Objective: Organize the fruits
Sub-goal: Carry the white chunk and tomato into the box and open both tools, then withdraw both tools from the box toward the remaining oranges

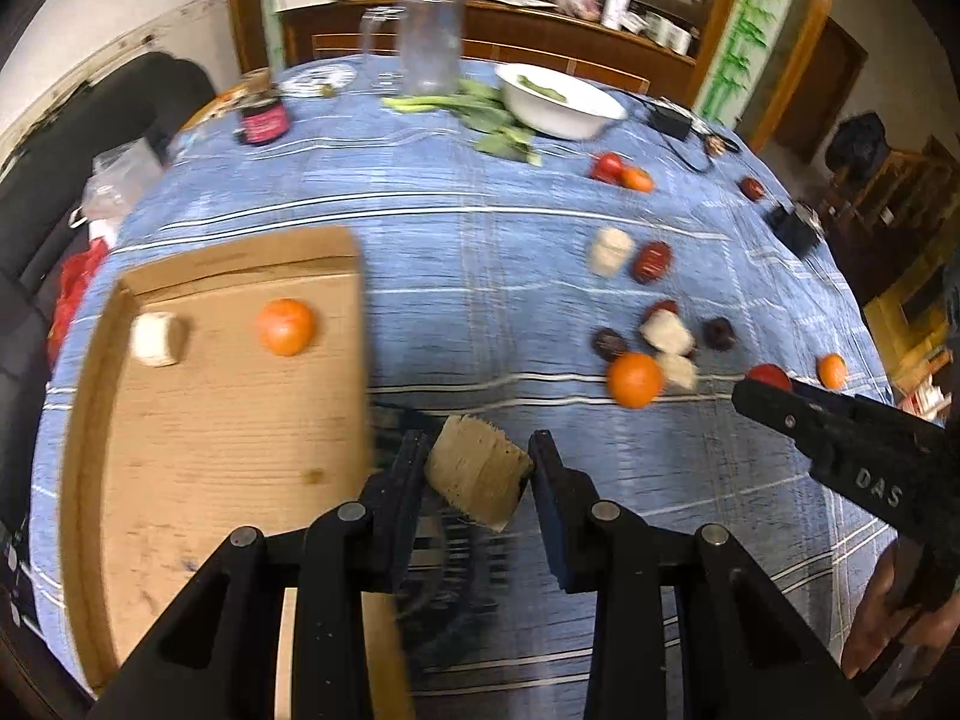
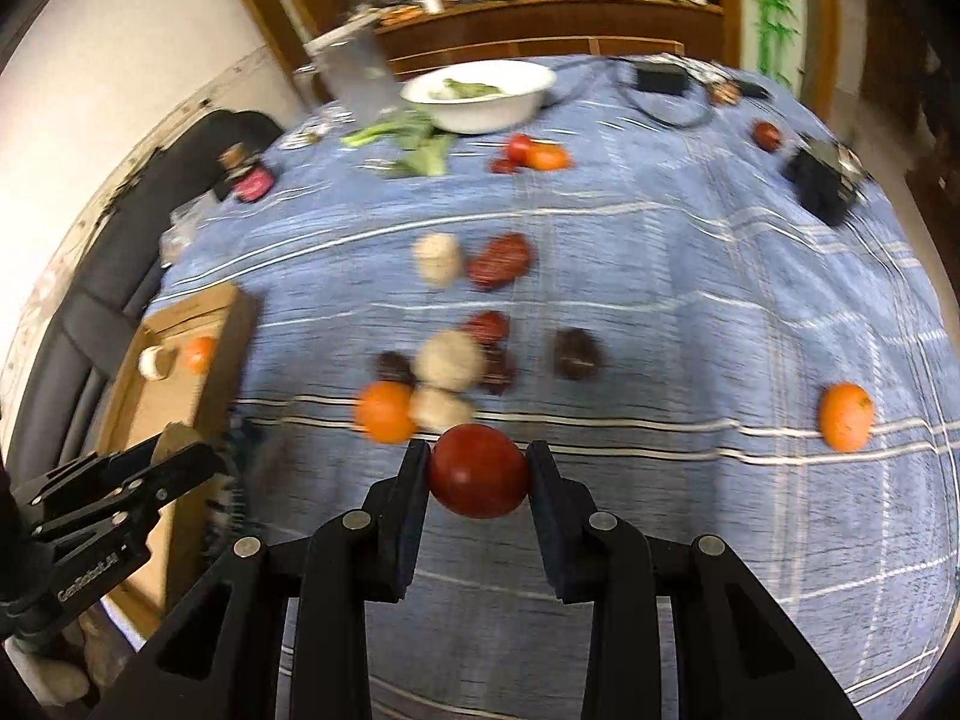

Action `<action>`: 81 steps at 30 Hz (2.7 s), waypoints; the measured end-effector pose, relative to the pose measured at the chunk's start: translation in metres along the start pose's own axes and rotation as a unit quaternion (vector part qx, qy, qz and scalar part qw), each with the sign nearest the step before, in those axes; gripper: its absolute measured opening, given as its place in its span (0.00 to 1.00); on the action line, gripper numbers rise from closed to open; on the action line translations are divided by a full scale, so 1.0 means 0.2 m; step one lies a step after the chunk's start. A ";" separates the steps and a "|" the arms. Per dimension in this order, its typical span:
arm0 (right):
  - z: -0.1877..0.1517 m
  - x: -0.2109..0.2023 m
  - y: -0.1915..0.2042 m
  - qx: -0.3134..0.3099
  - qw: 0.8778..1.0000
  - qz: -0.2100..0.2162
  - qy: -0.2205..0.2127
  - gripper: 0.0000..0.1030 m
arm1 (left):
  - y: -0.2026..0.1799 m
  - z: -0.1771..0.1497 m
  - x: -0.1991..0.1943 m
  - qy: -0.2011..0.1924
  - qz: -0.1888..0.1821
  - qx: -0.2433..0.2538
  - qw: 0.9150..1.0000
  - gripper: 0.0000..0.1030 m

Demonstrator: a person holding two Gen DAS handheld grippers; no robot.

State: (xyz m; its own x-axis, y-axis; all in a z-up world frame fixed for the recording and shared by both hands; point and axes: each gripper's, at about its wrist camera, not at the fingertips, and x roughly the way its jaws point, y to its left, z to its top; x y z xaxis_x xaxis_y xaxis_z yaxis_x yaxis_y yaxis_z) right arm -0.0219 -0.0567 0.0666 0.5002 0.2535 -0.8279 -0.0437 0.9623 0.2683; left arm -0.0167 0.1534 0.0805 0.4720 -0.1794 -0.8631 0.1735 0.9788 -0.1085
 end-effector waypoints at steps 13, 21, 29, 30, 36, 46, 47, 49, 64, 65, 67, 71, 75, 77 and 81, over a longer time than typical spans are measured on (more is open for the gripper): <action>0.08 0.22 0.74 -0.084 0.993 0.083 0.030 0.35 | 0.71 -0.02 0.02 0.023 0.051 -0.086 0.995 0.32; 0.09 0.48 1.03 -0.120 0.988 0.075 0.055 0.35 | 0.95 0.01 0.12 0.041 0.065 -0.104 0.992 0.33; 0.08 0.65 1.12 -0.137 0.987 0.051 0.072 0.35 | 0.98 0.05 0.19 0.045 0.063 -0.091 0.993 0.33; 0.07 0.66 1.12 -0.138 0.987 0.049 0.073 0.35 | 0.99 0.05 0.20 0.044 0.062 -0.090 0.993 0.33; 0.07 0.70 1.14 -0.147 0.986 0.037 0.071 0.35 | 0.99 0.07 0.22 0.042 0.064 -0.087 0.993 0.33; 0.09 0.68 1.16 -0.156 0.984 0.049 0.071 0.41 | 1.01 0.10 0.07 0.018 0.057 -0.124 0.991 0.45; 0.09 0.66 1.17 -0.158 0.984 0.050 0.067 0.43 | 1.01 0.10 0.05 0.015 0.058 -0.128 0.990 0.45; 0.09 0.62 1.17 -0.163 0.983 0.051 0.059 0.46 | 1.00 0.10 0.00 0.009 0.057 -0.134 0.989 0.46; 0.05 0.29 0.85 -0.103 0.993 0.052 0.022 0.52 | 0.63 0.07 -0.23 -0.021 0.075 -0.089 0.993 0.51; 0.03 0.26 0.80 -0.099 0.994 0.052 0.020 0.52 | 0.61 0.07 -0.24 -0.021 0.074 -0.086 0.993 0.51; 0.00 0.22 0.73 -0.092 0.994 0.049 0.018 0.53 | 0.54 0.06 -0.27 -0.023 0.072 -0.080 0.994 0.51; -0.10 0.12 0.45 -0.055 0.998 0.029 0.018 0.56 | 0.43 0.05 -0.28 -0.025 0.063 -0.072 0.995 0.58; -0.23 0.05 0.08 0.017 1.000 -0.001 0.027 0.56 | 0.29 0.03 -0.21 -0.004 0.046 -0.066 0.997 0.59; -0.28 0.01 -0.11 0.056 0.998 -0.015 0.028 0.56 | 0.21 0.01 -0.16 0.008 0.034 -0.063 0.997 0.59; -0.35 -0.08 -0.42 0.114 0.992 -0.043 0.024 0.56 | 0.00 -0.02 -0.05 0.029 0.012 -0.039 0.999 0.59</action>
State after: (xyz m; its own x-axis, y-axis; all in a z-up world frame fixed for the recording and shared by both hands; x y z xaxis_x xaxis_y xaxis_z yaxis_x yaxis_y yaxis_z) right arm -0.0876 -0.1347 0.0224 0.4518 0.1817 -0.8734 0.1961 0.9349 0.2960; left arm -0.0239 0.1555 0.0869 0.4240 -0.1511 -0.8930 0.0938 0.9880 -0.1226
